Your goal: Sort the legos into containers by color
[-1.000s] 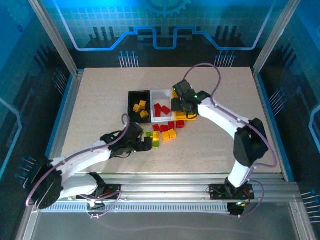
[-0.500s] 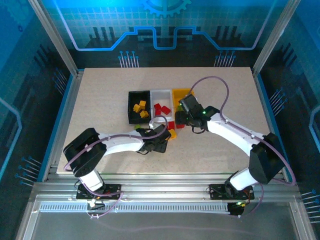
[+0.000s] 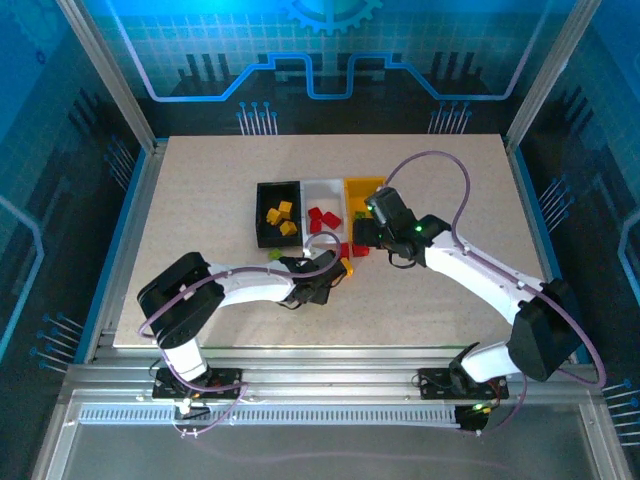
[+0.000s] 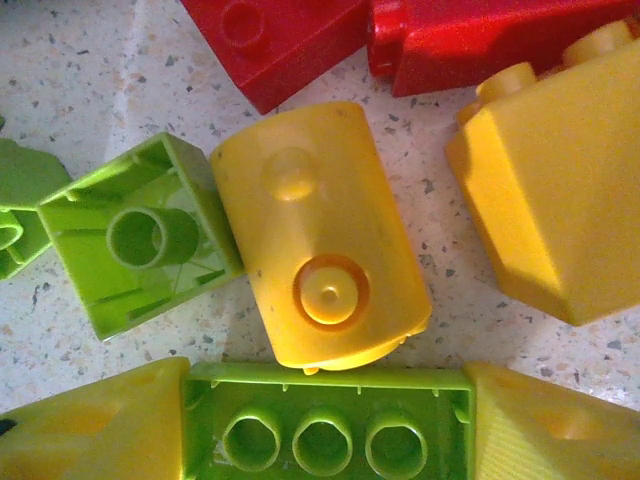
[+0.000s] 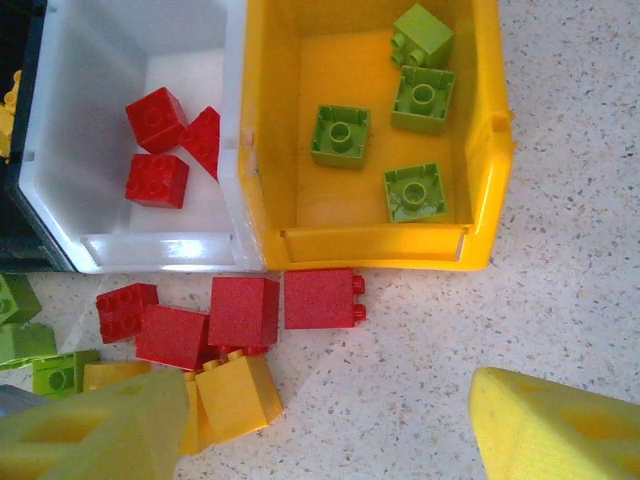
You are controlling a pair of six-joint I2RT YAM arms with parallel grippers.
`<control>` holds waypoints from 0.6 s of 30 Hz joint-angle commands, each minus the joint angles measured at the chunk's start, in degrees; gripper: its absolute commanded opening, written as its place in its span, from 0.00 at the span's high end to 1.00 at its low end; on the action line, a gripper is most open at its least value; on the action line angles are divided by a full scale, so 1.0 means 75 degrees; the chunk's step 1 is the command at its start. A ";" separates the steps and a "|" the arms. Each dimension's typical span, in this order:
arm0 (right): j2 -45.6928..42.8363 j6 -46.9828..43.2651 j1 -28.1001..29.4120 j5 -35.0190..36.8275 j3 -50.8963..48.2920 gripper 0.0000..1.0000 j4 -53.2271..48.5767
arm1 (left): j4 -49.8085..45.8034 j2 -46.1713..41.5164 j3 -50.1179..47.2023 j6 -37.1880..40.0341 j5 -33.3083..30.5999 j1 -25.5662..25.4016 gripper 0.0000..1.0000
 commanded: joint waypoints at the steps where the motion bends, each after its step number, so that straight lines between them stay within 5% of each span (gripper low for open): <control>1: -0.0263 0.0115 -0.0114 0.0162 -0.0133 0.25 0.0060 | -0.0158 0.0136 -0.0161 -0.0200 0.0341 0.0018 0.37; 12: -0.0917 0.0313 -0.0443 0.0202 -0.0759 0.25 0.0100 | -0.1030 -0.1932 0.0424 -0.0193 0.0112 -0.0650 0.38; 18: -0.1713 0.0454 -0.0730 0.0185 -0.1494 0.24 0.0023 | -0.0744 -0.1347 0.1893 0.0368 0.0524 -0.0122 0.39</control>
